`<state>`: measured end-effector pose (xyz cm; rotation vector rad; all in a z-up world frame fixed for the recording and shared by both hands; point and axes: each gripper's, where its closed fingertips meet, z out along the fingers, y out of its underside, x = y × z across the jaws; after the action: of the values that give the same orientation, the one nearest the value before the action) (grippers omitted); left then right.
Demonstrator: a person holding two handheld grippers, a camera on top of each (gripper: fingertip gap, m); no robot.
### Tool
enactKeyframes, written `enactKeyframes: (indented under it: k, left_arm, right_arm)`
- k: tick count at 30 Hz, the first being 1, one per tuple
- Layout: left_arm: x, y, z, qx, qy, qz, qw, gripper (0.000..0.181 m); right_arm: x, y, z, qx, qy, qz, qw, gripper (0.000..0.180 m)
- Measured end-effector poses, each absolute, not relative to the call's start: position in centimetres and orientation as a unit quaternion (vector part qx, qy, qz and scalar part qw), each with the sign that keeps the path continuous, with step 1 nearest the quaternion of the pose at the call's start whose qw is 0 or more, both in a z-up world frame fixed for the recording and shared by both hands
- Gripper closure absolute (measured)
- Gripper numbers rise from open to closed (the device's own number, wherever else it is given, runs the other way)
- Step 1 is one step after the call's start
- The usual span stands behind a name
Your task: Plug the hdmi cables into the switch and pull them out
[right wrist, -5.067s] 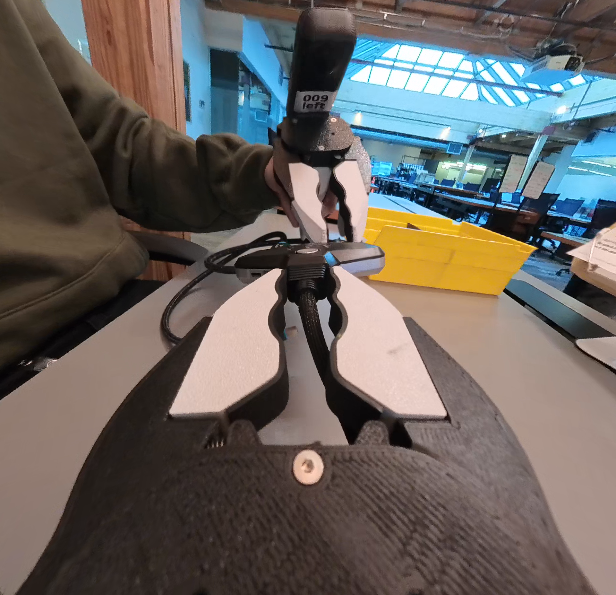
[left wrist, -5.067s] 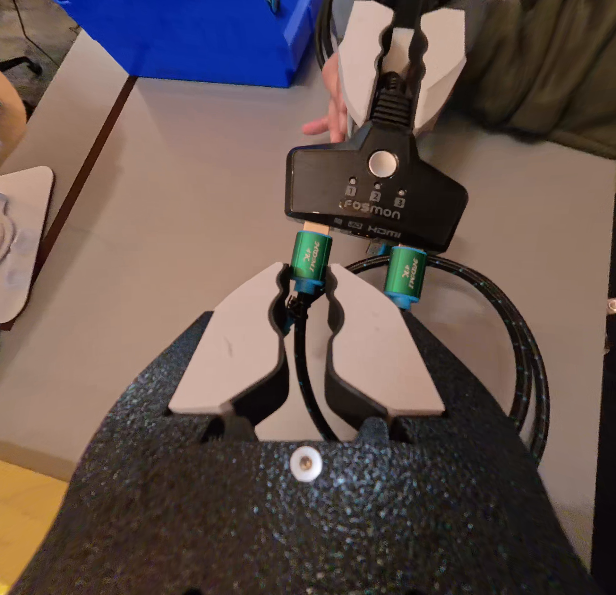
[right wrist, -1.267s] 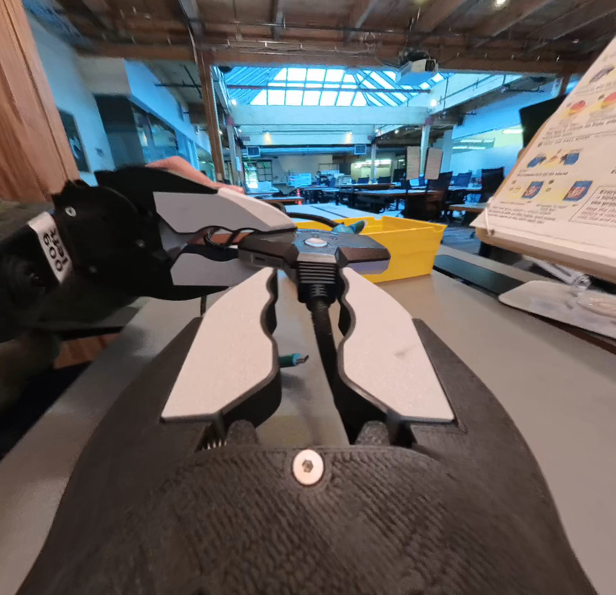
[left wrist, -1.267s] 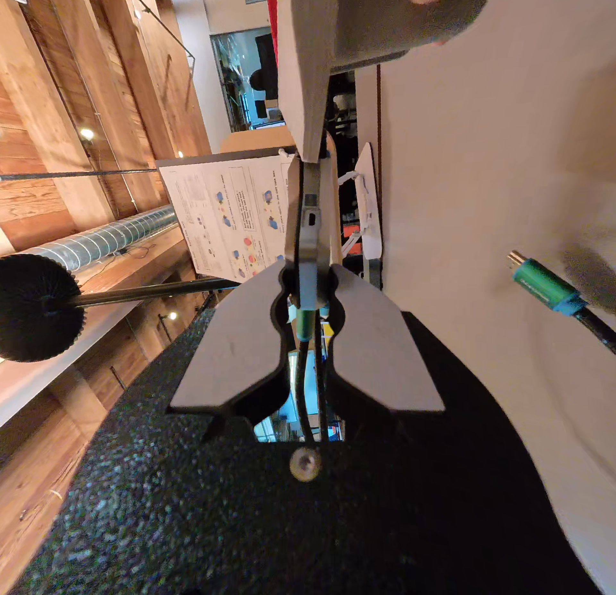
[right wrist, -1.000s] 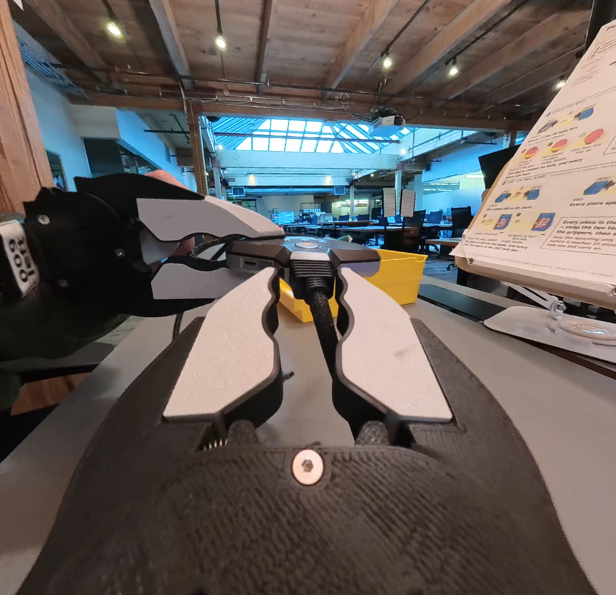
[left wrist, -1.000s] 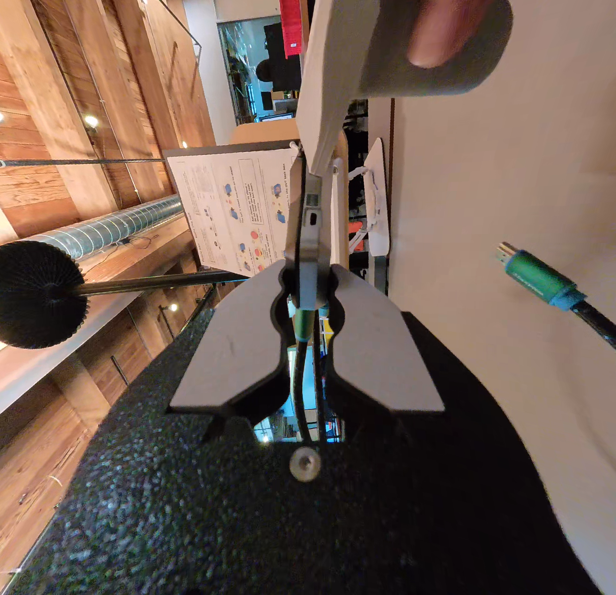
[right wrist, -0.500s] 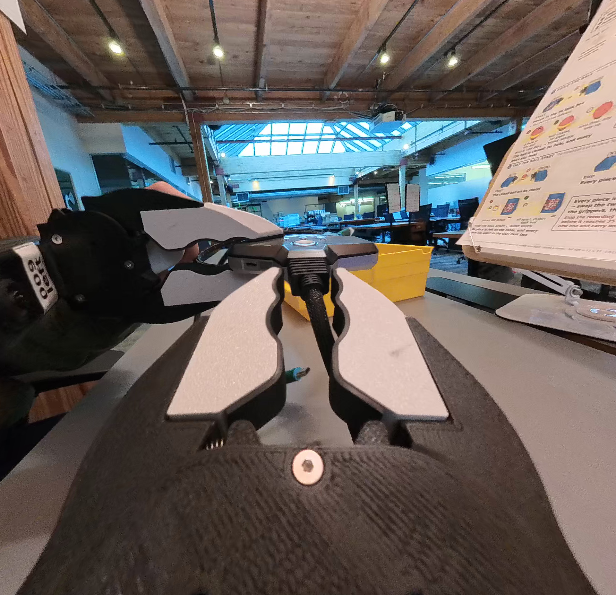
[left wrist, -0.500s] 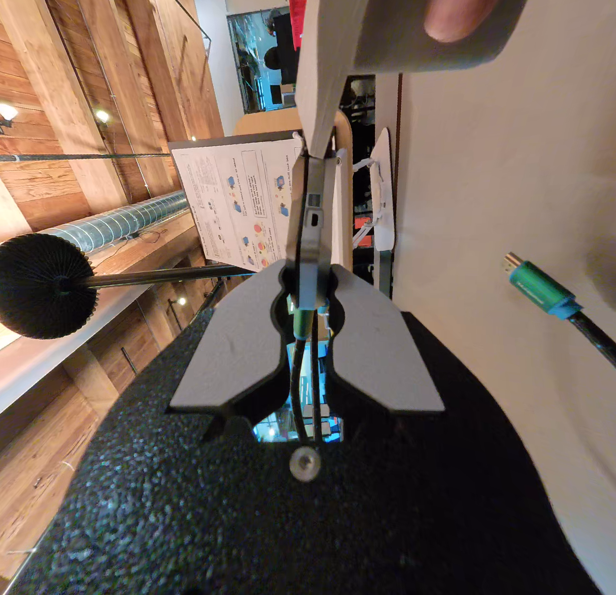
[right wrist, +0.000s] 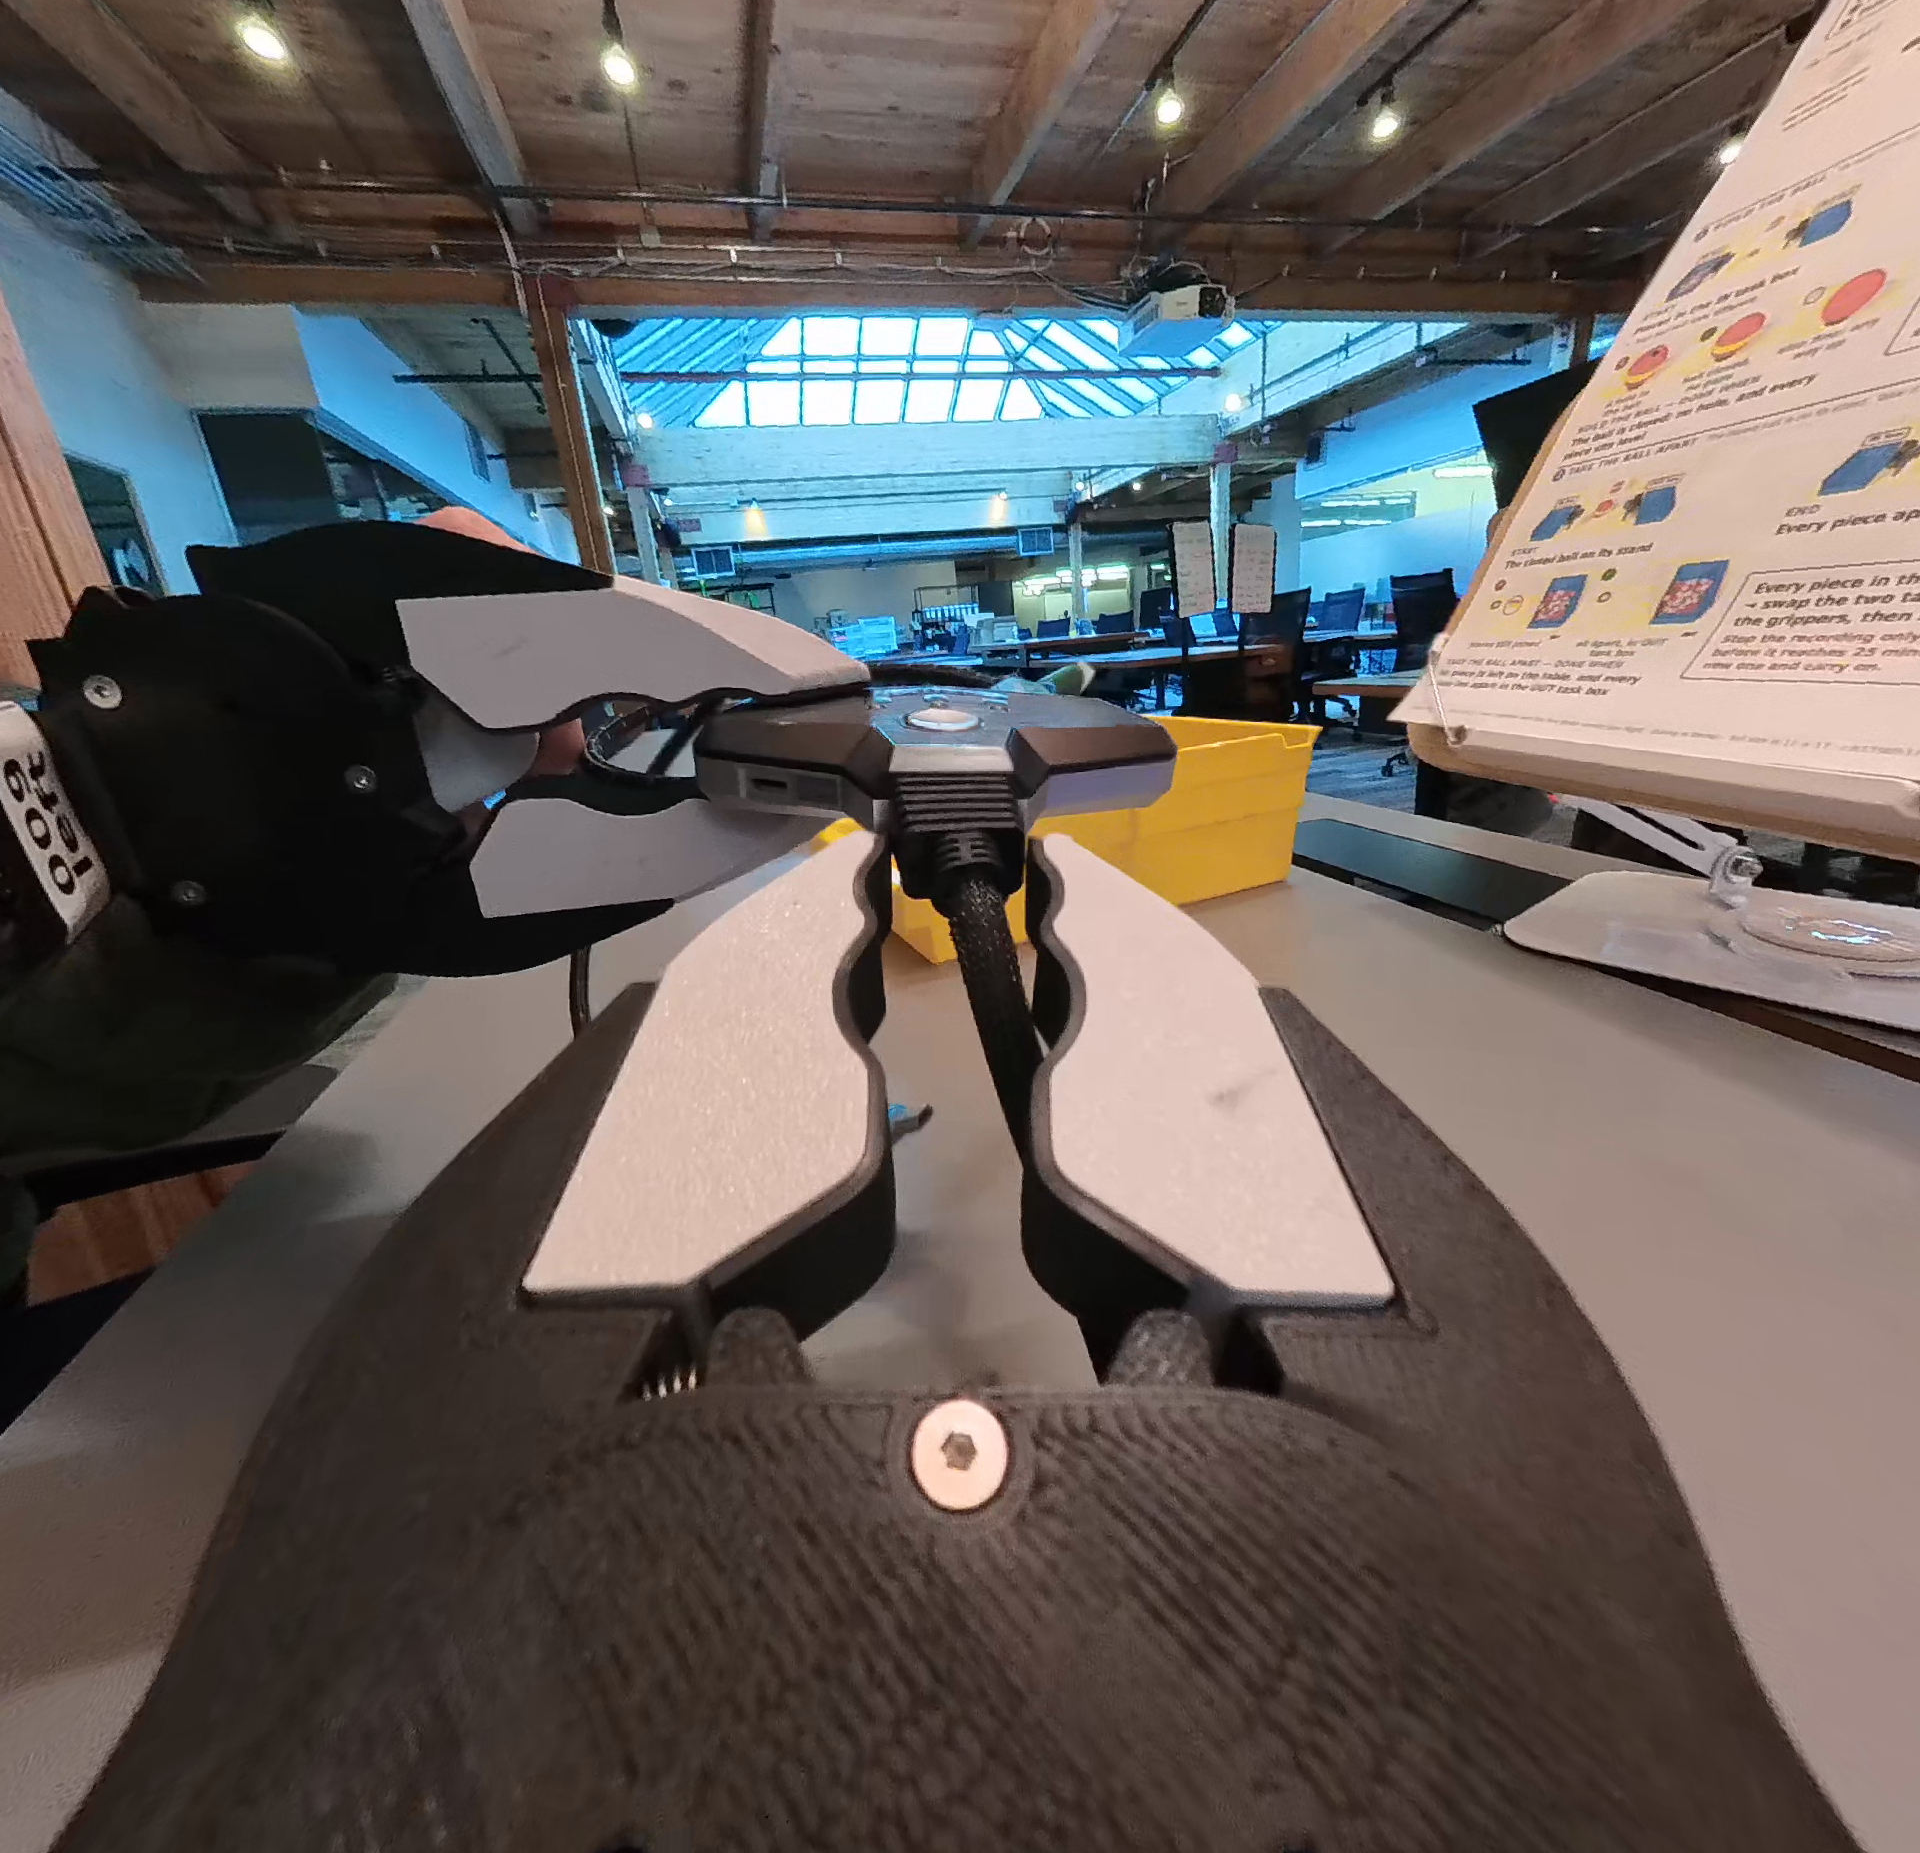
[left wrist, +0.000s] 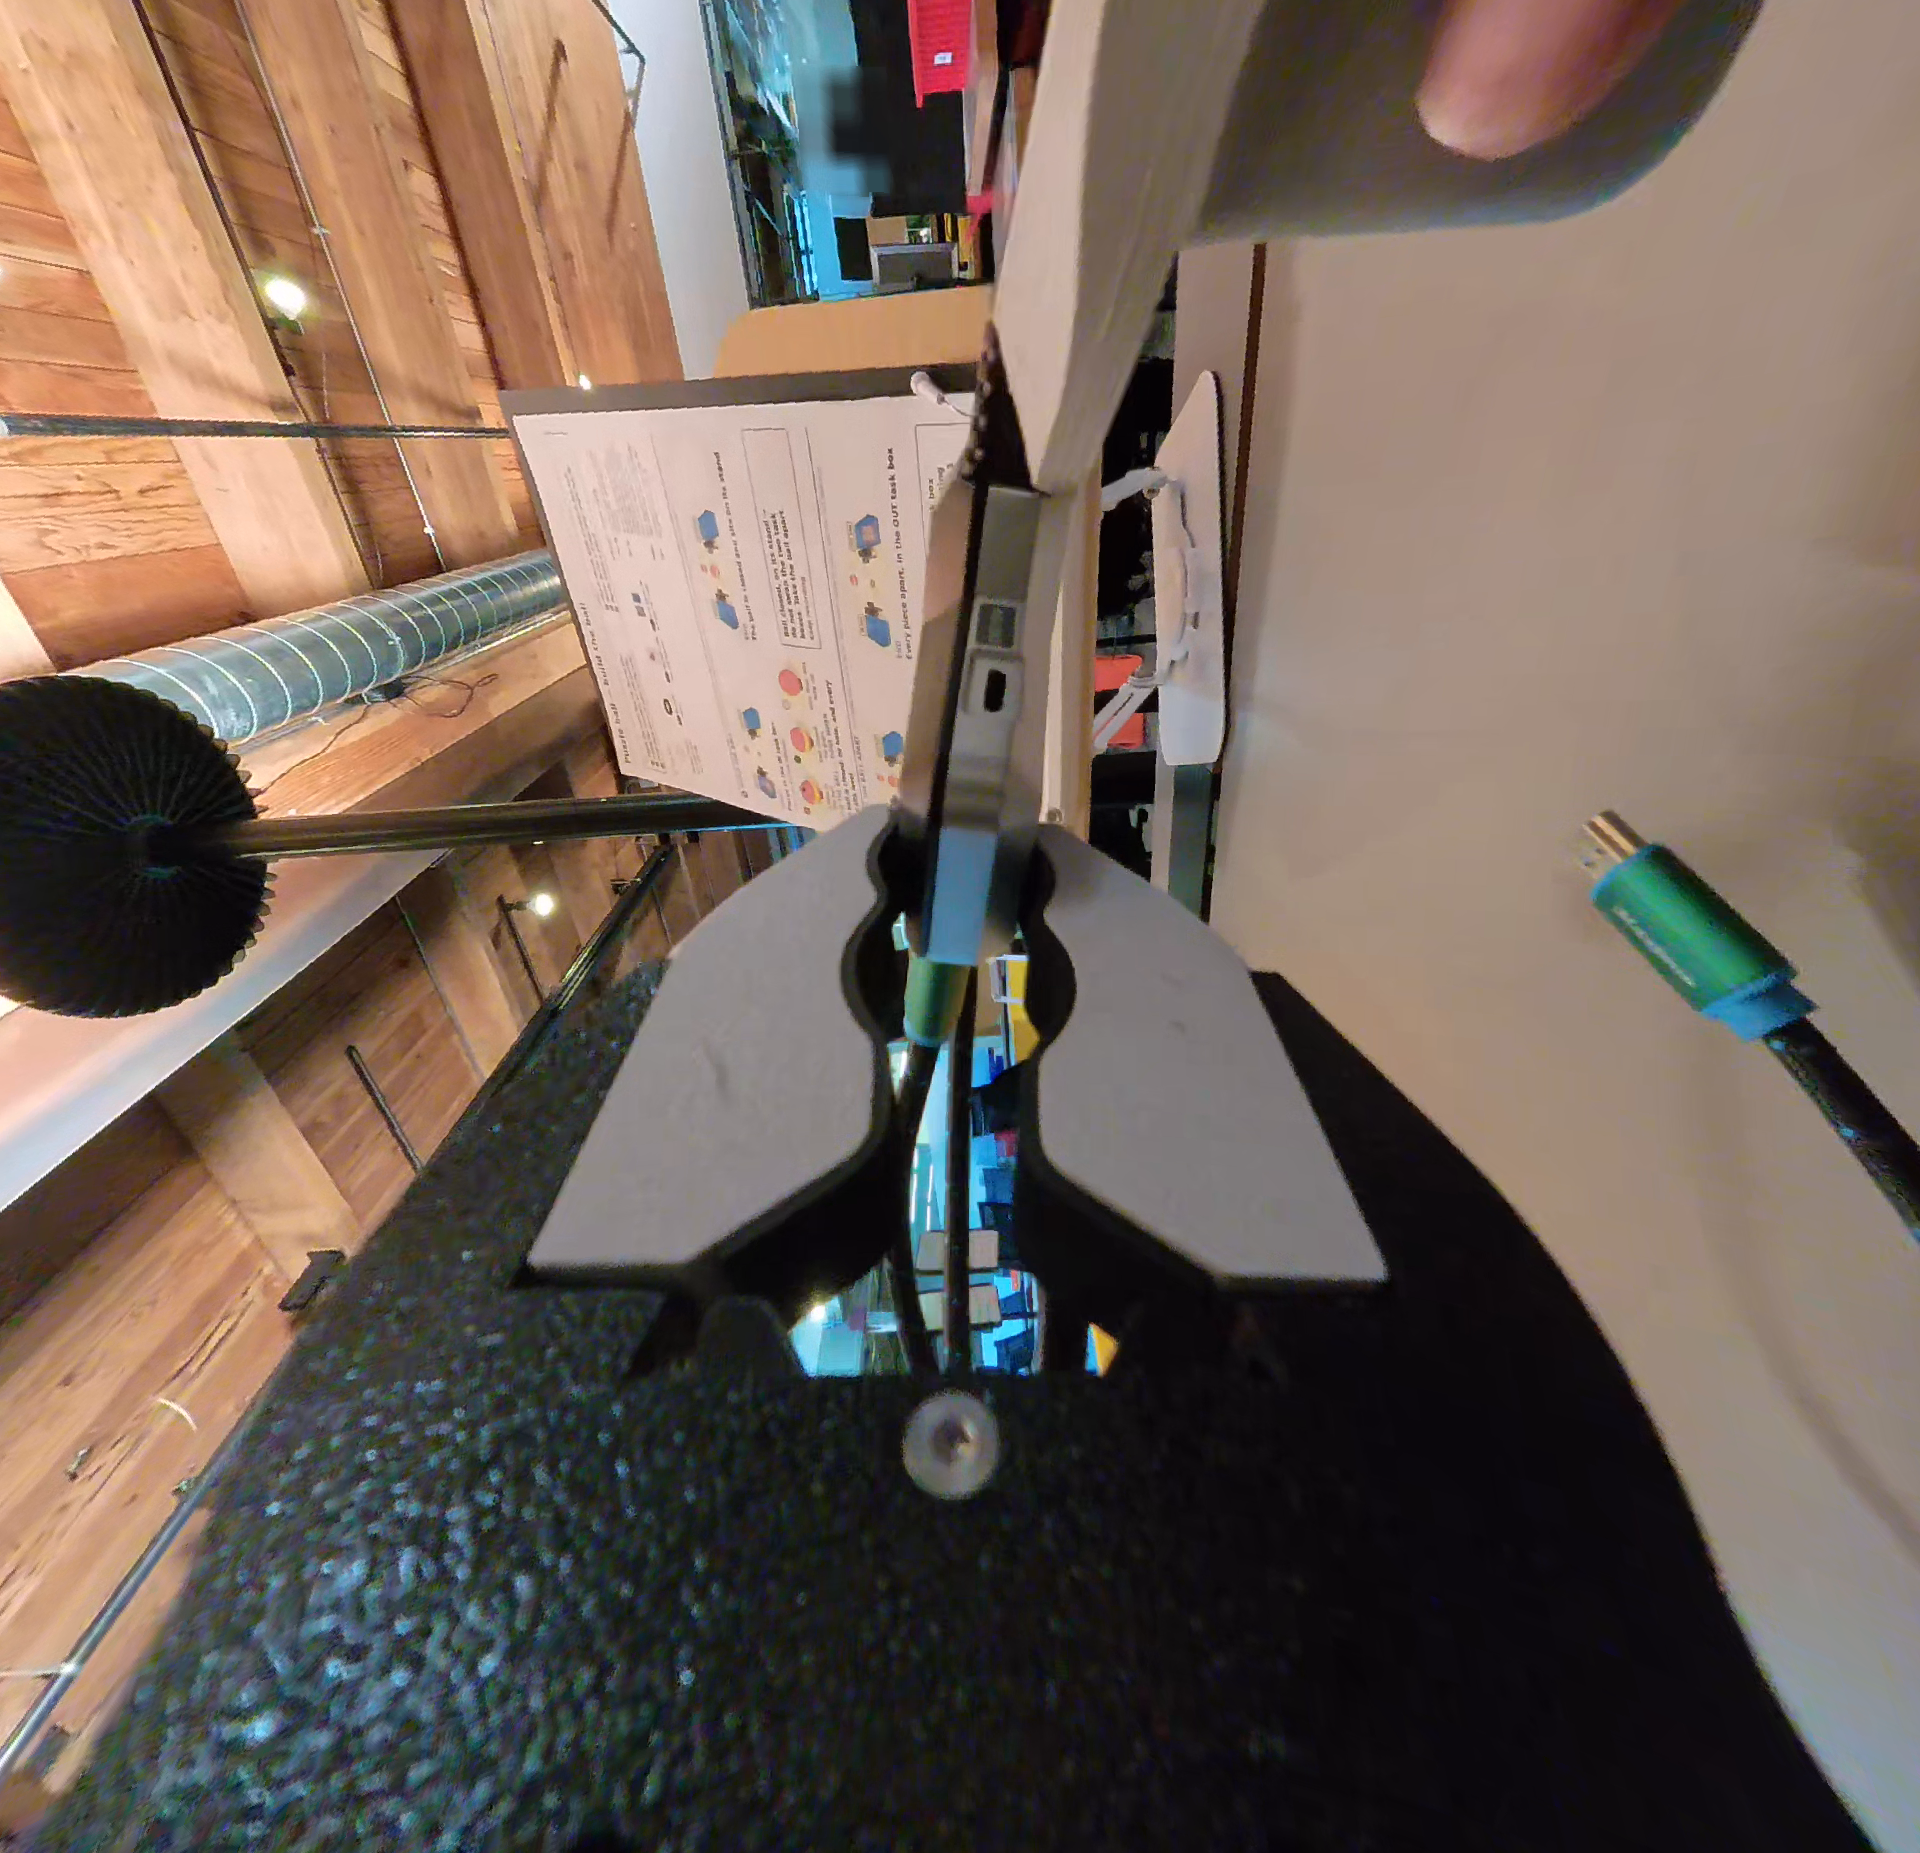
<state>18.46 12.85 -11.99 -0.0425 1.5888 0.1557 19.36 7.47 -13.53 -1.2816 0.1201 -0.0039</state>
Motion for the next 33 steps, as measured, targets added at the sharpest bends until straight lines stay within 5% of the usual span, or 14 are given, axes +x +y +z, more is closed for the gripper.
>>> enactKeyframes:
  k: [33]
  left_arm:
    - [18.0,12.3,-12.3,-0.01,0.711,0.089,0.698,0.162]
  right_arm:
    - [18.7,6.3,-12.8,-0.575,0.029,0.011,0.818,0.158]
